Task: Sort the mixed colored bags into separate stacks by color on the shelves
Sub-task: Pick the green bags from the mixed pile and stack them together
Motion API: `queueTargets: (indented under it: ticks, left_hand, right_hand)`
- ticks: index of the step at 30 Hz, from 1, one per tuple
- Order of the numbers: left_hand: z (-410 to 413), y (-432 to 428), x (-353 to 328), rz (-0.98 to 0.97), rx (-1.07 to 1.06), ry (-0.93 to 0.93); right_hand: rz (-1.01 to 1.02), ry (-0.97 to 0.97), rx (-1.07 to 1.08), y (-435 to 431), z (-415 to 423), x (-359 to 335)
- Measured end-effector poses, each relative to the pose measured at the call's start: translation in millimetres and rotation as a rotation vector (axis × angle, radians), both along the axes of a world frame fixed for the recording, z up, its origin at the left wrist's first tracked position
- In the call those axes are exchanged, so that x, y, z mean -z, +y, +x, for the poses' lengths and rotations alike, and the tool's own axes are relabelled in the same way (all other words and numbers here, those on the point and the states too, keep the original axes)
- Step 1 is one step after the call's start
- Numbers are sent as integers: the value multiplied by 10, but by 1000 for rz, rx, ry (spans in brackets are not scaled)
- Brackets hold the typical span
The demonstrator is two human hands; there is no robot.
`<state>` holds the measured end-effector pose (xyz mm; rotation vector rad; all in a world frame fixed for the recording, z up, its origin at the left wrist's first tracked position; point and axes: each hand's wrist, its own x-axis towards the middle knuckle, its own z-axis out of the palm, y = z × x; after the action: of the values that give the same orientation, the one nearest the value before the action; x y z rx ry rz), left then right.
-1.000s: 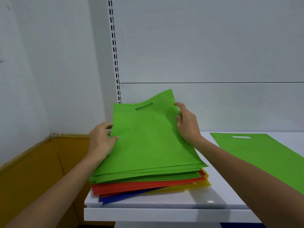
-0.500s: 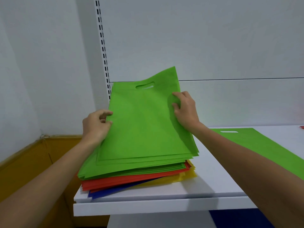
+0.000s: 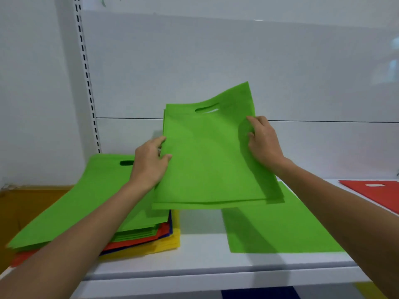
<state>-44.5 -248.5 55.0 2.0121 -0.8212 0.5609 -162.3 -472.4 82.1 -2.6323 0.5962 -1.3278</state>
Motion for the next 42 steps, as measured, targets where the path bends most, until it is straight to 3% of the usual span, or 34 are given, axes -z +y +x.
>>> queueTargets:
  ticks: [7, 15, 26, 35, 38, 42]
  left_hand:
    - [-518, -719, 141, 50, 49, 33]
    - [-756, -1147, 745, 92, 78, 278]
    - [-924, -1297, 1211, 565, -63, 320]
    - [-1026, -1266, 1055, 567, 41, 337]
    - [-929, -1097, 830, 476, 33, 236]
    - [-685, -662, 383, 327, 24, 44]
  right_hand:
    - [18, 34, 39, -646, -633, 65]
    - [205, 256, 123, -1098, -830, 685]
    - [484, 627, 295, -1276, -876, 1333]
    - [566, 515, 193, -1317, -976, 1310]
    - [477, 471, 262, -1205, -929, 1227]
    - [323, 385, 155, -829, -667, 915]
